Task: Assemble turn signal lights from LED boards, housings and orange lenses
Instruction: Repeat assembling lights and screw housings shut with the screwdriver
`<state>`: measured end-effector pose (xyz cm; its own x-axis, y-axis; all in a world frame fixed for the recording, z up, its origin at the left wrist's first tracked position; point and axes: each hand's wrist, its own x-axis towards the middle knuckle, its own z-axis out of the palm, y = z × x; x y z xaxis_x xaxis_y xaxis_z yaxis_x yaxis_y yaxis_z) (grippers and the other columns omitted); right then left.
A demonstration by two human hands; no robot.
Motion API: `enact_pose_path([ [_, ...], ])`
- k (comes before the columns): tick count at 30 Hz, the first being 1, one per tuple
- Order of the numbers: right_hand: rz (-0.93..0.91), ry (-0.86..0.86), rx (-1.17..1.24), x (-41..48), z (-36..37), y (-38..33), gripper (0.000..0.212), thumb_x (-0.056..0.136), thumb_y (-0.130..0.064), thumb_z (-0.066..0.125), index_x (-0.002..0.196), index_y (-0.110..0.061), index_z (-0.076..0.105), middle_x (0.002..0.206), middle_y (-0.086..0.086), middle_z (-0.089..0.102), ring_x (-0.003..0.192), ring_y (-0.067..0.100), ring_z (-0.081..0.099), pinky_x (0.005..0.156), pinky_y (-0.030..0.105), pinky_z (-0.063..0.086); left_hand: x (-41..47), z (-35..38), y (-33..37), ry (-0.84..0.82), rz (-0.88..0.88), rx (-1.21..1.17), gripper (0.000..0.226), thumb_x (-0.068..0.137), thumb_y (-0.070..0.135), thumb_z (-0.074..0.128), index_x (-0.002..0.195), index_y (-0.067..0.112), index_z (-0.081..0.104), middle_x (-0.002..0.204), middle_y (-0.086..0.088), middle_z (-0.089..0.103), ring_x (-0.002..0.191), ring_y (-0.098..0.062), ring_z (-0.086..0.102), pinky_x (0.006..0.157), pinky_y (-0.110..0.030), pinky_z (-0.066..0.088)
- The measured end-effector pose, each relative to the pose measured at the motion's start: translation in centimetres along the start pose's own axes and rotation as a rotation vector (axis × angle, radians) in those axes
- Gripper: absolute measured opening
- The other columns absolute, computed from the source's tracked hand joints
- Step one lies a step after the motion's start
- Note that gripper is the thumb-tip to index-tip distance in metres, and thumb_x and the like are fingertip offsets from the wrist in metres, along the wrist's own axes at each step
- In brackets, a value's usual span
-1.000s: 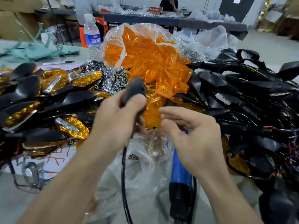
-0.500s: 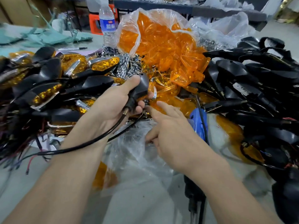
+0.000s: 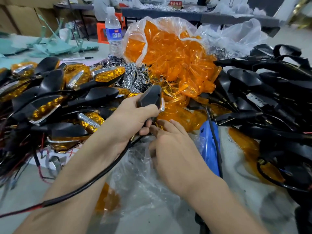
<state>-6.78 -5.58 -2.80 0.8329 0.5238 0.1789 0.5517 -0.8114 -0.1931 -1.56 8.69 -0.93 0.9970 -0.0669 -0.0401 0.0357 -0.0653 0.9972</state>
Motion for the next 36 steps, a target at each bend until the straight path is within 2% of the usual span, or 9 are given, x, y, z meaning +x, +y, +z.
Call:
enact_pose_path([
  [2,0.027,0.087,0.057,-0.1,0.1,0.4,0.019,0.085,-0.016,0.071,0.092,-0.03,0.08,0.133,-0.006,0.067,0.14,0.019,0.037,0.12,0.03,0.008,-0.1,-0.1,-0.1,0.002,0.007,0.077,0.006,0.09,-0.002,0.06,0.094,0.003,0.061,0.057,-0.006,0.045,0.047,-0.014,0.035,0.037,-0.02,0.03],
  [4,0.092,0.203,0.152,-0.3,-0.2,1.2,0.013,0.083,-0.022,0.077,0.078,-0.034,0.078,0.11,-0.017,0.073,0.126,0.014,0.047,0.111,0.035,0.023,-0.1,0.0,-0.1,-0.008,0.022,0.129,0.007,0.088,-0.003,0.062,0.094,-0.005,0.059,0.057,-0.007,0.044,0.046,-0.014,0.036,0.037,-0.02,0.031],
  [7,0.259,0.456,0.43,-0.8,-1.3,2.1,0.01,0.079,-0.031,0.08,0.07,-0.034,0.076,0.07,-0.023,0.069,0.08,0.005,0.064,0.083,0.038,0.053,-0.3,0.5,-0.2,-0.013,0.028,0.17,0.025,0.083,0.0,0.066,0.1,-0.014,0.055,0.057,-0.009,0.042,0.046,-0.016,0.034,0.036,-0.021,0.03],
  [11,0.486,0.66,0.81,-1.2,-2.8,3.8,0.016,0.084,-0.023,0.082,0.073,-0.033,0.079,0.067,-0.017,0.074,0.059,0.006,0.069,0.058,0.027,0.056,-0.6,1.0,-0.2,-0.036,-0.011,0.16,0.016,0.086,0.003,0.064,0.096,-0.007,0.057,0.06,-0.007,0.041,0.05,-0.017,0.033,0.039,-0.022,0.028],
  [14,0.507,0.593,1.055,-1.2,-3.7,4.6,0.017,0.089,-0.01,0.078,0.075,-0.019,0.079,0.066,0.002,0.075,0.054,0.016,0.07,0.057,0.026,0.056,-0.8,1.4,-0.2,-0.087,-0.032,0.149,0.029,0.077,0.013,0.066,0.095,-0.008,0.058,0.06,-0.004,0.041,0.048,-0.014,0.034,0.039,-0.022,0.028],
  [19,0.412,0.512,1.195,-0.8,-3.8,4.8,0.018,0.09,0.004,0.073,0.08,-0.012,0.075,0.071,0.007,0.078,0.065,0.018,0.076,0.053,0.02,0.051,-1.4,2.5,-0.2,-0.133,-0.043,0.171,0.008,0.08,0.011,0.068,0.077,0.017,0.065,0.058,-0.005,0.047,0.046,-0.014,0.04,0.037,-0.022,0.033],
  [27,0.45,0.577,1.067,-0.7,-2.8,4.8,0.015,0.086,-0.011,0.081,0.075,-0.02,0.08,0.065,0.003,0.075,0.057,0.022,0.071,0.057,0.032,0.055,-1.8,3.1,0.1,-0.165,-0.006,0.176,0.009,0.085,0.007,0.067,0.086,-0.001,0.067,0.054,-0.01,0.053,0.039,-0.015,0.046,0.037,-0.022,0.038],
  [31,0.419,0.605,1.1,-0.9,-3.3,5.0,0.018,0.087,-0.005,0.079,0.072,-0.015,0.079,0.063,0.007,0.073,0.051,0.02,0.063,0.056,0.032,0.057,-2.0,3.3,0.4,-0.204,-0.019,0.148,0.009,0.088,0.006,0.065,0.09,-0.003,0.068,0.054,-0.009,0.054,0.037,-0.013,0.046,0.036,-0.02,0.037],
  [36,0.361,0.615,1.221,-1.1,-3.7,4.9,0.019,0.088,-0.001,0.076,0.073,-0.013,0.078,0.061,0.007,0.07,0.05,0.012,0.055,0.051,0.022,0.048,-2.3,3.5,0.8,-0.221,-0.031,0.089,0.034,0.08,0.018,0.069,0.099,-0.01,0.064,0.076,-0.035,0.058,0.045,-0.018,0.048,0.038,-0.024,0.039],
])
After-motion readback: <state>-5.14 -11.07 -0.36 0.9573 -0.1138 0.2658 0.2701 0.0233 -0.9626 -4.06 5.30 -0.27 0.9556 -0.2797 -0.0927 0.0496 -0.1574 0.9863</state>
